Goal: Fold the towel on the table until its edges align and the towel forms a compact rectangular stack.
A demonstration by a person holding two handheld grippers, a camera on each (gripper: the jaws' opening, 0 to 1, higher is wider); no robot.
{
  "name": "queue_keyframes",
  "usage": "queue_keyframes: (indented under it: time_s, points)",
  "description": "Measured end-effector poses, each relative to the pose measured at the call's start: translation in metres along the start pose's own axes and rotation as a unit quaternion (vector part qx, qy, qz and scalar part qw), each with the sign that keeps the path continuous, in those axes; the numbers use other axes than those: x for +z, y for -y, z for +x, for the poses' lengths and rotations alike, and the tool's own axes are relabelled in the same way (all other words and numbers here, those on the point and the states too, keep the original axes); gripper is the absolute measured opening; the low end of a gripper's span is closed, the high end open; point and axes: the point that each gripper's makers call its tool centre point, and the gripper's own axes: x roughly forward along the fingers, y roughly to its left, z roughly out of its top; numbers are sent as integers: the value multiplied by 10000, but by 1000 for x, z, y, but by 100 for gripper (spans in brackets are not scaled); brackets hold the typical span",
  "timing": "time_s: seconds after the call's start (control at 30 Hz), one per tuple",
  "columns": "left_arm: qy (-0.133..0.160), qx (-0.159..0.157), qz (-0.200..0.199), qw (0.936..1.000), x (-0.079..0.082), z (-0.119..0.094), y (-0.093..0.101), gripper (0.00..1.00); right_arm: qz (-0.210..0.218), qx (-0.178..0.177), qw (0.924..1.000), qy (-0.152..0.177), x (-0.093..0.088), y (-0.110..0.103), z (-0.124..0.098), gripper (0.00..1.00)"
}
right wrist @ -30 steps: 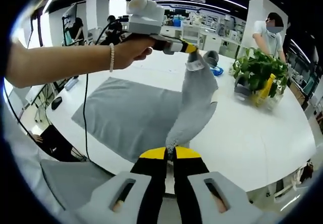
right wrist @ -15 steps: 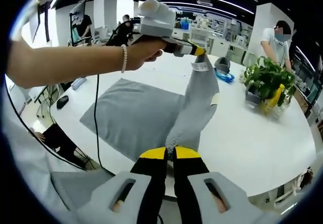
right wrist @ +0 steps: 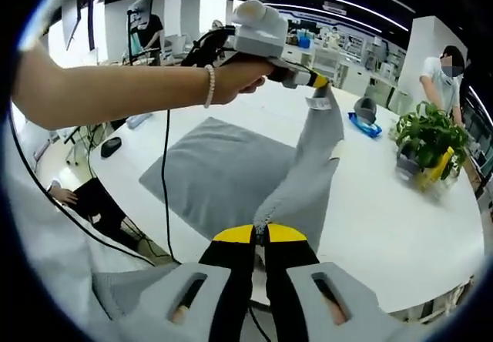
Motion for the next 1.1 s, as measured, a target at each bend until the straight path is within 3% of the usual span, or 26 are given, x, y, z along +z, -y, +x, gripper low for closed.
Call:
queue_keyframes:
  time_s: [0.23,0.63,1.1]
  points:
    - [29,94,38,9999,-2,-10,-21,6,-370,302,9988,43,18,-26,11,1]
    - [104,243,-104,9996,-4,-20,-50,6,-780,598,9952,34,32,-43,25,2]
    - [44,518,-149,9985,-17,-42,-79,6,-1421,1038,9844,16,43,-78,40,2]
